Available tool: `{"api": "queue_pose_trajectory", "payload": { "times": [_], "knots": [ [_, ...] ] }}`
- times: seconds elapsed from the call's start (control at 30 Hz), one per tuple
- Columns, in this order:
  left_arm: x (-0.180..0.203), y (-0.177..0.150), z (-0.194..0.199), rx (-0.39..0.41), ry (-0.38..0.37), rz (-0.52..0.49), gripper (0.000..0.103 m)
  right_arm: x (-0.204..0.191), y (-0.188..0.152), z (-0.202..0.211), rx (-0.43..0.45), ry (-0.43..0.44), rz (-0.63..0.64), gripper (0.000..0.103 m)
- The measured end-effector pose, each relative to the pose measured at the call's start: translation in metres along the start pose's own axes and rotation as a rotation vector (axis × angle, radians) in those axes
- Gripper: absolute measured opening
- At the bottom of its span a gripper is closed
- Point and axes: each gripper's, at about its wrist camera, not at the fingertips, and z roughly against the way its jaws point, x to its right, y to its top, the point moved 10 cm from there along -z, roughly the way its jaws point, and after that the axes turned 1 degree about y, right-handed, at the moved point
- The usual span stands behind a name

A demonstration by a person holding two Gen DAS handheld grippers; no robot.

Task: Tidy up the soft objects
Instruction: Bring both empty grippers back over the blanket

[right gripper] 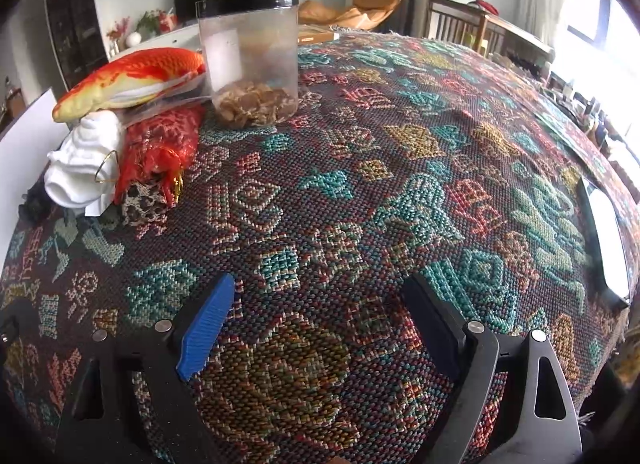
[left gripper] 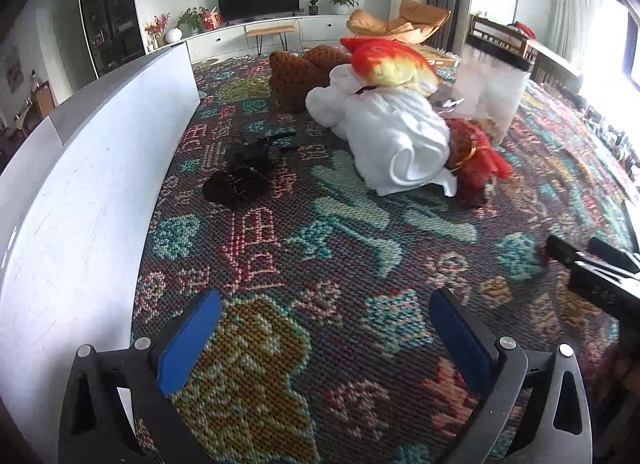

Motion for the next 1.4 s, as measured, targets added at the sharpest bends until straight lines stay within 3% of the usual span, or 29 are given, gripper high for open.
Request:
{"api": "queue_pose_trajectory", "payload": {
  "times": [0.07, 0.1, 1.4],
  "knots": [
    [-0.004, -0.006, -0.014, -0.029, 0.014, -0.016, 0.103, -0.001, -0.001, 0.0, 0.001, 0.001, -0.001, 0.089],
    [-0.008, -0.009, -0.014, -0.035, -0.021, 0.011, 0.103, -0.001, -0.002, 0.0, 0.002, 0.0, 0.0, 0.09],
    [-0.012, -0.009, -0.013, -0.026, -0.015, 0.031, 0.103, 0.0, -0.009, 0.001, 0.004, -0.001, 0.0, 0.091]
  ]
}}
